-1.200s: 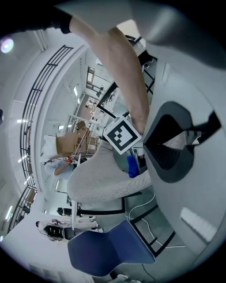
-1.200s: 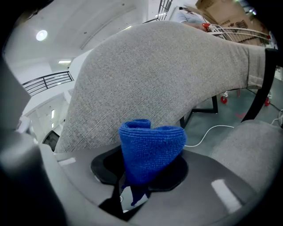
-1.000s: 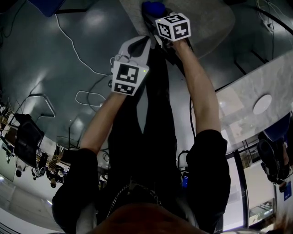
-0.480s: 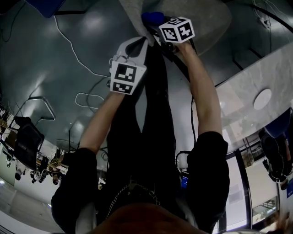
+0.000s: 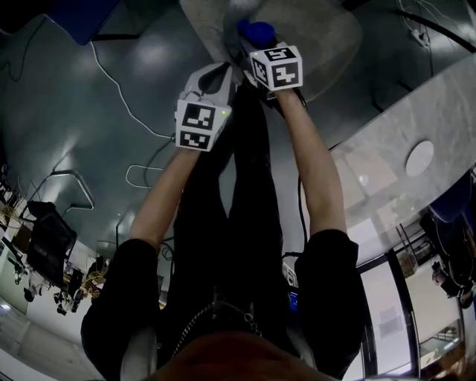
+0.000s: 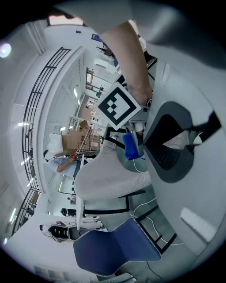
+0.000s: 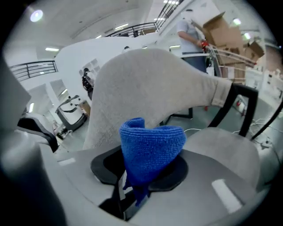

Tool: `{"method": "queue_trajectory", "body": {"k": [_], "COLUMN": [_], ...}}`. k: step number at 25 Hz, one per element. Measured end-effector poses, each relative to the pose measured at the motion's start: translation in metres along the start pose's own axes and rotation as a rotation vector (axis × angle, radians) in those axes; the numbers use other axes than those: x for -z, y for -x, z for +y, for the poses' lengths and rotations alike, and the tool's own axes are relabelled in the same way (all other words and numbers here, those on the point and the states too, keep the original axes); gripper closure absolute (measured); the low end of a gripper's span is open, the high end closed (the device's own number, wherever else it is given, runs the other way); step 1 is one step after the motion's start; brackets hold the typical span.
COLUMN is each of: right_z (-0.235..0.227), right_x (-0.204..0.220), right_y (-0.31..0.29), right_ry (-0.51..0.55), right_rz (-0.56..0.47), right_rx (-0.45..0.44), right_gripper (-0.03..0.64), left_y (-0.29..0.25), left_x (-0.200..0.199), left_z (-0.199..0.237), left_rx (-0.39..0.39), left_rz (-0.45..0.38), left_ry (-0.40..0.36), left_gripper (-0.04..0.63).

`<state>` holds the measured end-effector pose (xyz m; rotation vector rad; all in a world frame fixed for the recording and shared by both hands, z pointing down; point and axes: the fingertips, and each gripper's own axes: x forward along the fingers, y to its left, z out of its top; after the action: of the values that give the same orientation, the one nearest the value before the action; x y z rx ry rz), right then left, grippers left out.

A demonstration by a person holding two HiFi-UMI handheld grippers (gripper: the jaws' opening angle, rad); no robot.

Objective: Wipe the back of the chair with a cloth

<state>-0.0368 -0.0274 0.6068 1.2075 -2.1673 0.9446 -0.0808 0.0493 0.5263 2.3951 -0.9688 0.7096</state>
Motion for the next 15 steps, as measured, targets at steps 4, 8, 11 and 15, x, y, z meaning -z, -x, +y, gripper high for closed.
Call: {"method": "queue_trajectory", "body": {"k": [4, 8, 11, 15], "right_z": [-0.007, -0.017, -0.014, -0.004], "right_x": [-0.019, -0.03, -0.032, -0.025], "right_y": [0.034, 0.069, 0.096, 0.136], "right_ry": [-0.099, -0.205, -0.231, -0.256], "right_rz": [-0.09, -0.185, -0.232, -0.297], "right_rx": [0.16, 0.285, 0.338, 0.394], "right_gripper": [0.486, 0.485, 0.485, 0.486], "left_y": [-0.002, 0.001, 0.011, 0.027], "left_x": [-0.019, -0.036, -0.034, -0.029], "left_z": [0.002, 0.004, -0.002, -0.014], "left_rx": [0.001, -0.007, 0.002, 0.047], "left_rz": [-0.023, -0.042, -0.04, -0.054], "left_ry": [-0.002, -0.014, -0.032, -0.097], "left_gripper": [0.591, 0.591, 0.591, 0.591]}}
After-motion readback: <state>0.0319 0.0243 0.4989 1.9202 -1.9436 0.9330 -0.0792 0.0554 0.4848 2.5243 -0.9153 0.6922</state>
